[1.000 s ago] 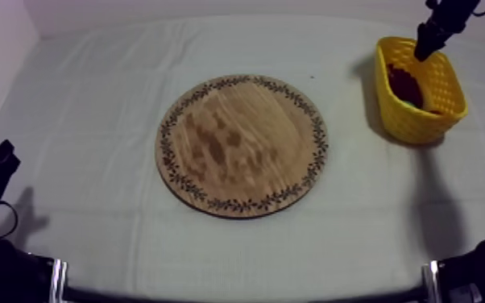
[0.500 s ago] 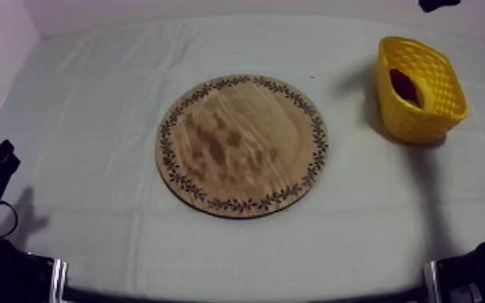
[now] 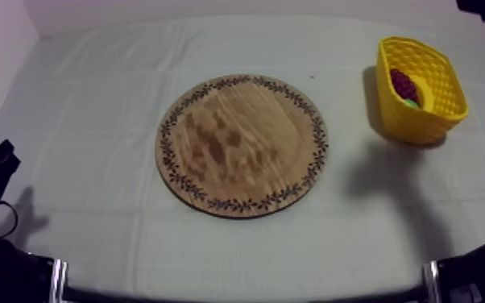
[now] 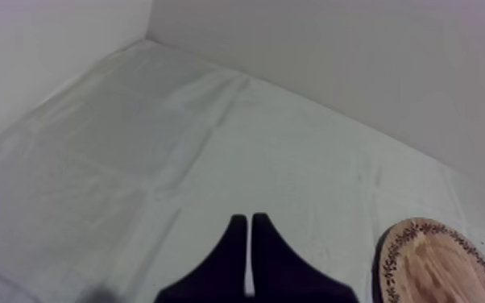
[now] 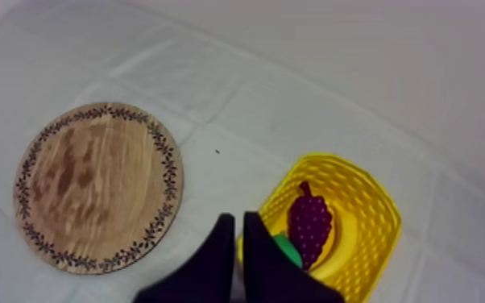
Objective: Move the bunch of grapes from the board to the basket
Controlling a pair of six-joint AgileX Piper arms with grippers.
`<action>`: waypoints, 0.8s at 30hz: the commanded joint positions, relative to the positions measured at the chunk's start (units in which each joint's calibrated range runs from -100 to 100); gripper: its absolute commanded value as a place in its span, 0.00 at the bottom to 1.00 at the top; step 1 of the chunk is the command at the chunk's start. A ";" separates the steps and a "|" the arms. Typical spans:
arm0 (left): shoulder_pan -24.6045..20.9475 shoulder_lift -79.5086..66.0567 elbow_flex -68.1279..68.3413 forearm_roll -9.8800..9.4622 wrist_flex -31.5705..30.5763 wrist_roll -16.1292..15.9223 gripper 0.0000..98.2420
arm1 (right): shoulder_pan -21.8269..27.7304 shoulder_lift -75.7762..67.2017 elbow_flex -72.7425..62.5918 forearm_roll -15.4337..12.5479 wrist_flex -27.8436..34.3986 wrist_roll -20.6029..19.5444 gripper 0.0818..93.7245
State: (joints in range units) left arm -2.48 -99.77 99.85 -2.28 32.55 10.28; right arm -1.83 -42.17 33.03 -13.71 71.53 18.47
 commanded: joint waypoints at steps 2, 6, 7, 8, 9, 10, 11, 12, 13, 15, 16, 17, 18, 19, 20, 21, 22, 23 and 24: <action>-0.01 0.03 0.04 0.01 0.03 0.00 0.00 | -0.87 -16.65 23.60 1.59 -10.19 -2.03 0.00; -0.01 0.03 0.04 0.01 0.03 0.00 0.00 | -2.26 -26.42 40.02 3.00 -19.98 -2.43 0.00; -0.01 0.03 0.04 0.01 0.03 0.00 0.00 | -2.55 -28.66 43.73 3.33 -22.09 -2.34 0.00; -0.01 0.03 0.04 0.01 0.03 0.00 0.00 | -2.80 -30.84 47.24 3.74 -24.08 -2.29 0.00; -0.01 0.03 0.04 0.01 0.03 0.00 0.00 | -3.00 -32.93 50.52 4.19 -26.02 -2.33 0.00; -0.01 0.03 0.04 0.01 0.03 0.00 0.00 | -3.13 -34.93 53.59 4.64 -28.02 -2.46 0.00; -0.01 0.03 0.04 0.01 0.03 0.00 0.00 | -3.16 -36.78 56.40 5.05 -29.75 -2.55 0.00; -0.01 0.03 0.04 0.01 0.03 0.00 0.00 | -3.11 -38.46 58.91 5.37 -31.13 -2.59 0.00; -0.01 0.03 0.04 0.01 0.03 0.00 0.00 | -2.99 -39.99 60.99 6.12 -32.17 -3.17 0.00; -0.01 0.03 0.04 0.01 0.03 0.00 0.00 | -2.87 -42.50 63.59 7.60 -33.21 -4.91 0.00; -0.01 0.03 0.04 0.01 0.03 0.00 0.00 | -2.82 -43.51 64.33 8.03 -33.46 -5.72 0.00; -0.01 0.03 0.04 0.01 0.03 0.00 0.00 | -2.85 -44.42 64.86 8.37 -33.68 -6.59 0.00; -0.01 0.03 0.04 0.01 0.03 0.00 0.00 | -2.92 -45.21 65.26 8.63 -33.86 -7.44 0.00; -0.01 0.03 0.04 0.01 0.03 0.00 0.00 | -3.08 -45.97 65.54 8.84 -33.98 -8.32 0.00; -0.01 0.03 0.04 0.01 0.03 0.00 0.00 | -3.33 -46.72 65.73 9.02 -34.10 -9.07 0.00; -0.01 0.03 0.04 0.01 0.03 0.00 0.00 | -3.60 -47.51 65.90 9.19 -34.20 -9.58 0.00; -0.01 0.03 0.04 0.01 0.03 0.00 0.00 | -3.85 -48.29 66.06 9.35 -34.34 -9.72 0.00; -0.01 0.03 0.04 0.01 0.03 0.00 0.00 | -4.06 -49.01 66.20 9.64 -34.59 -9.61 0.00; -0.01 0.03 0.04 0.01 0.03 0.00 0.00 | -4.20 -49.65 66.30 10.15 -34.74 -9.43 0.00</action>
State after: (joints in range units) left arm -2.48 -99.77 99.85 -2.28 32.55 10.28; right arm -5.95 -90.94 99.29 -4.00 37.09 9.02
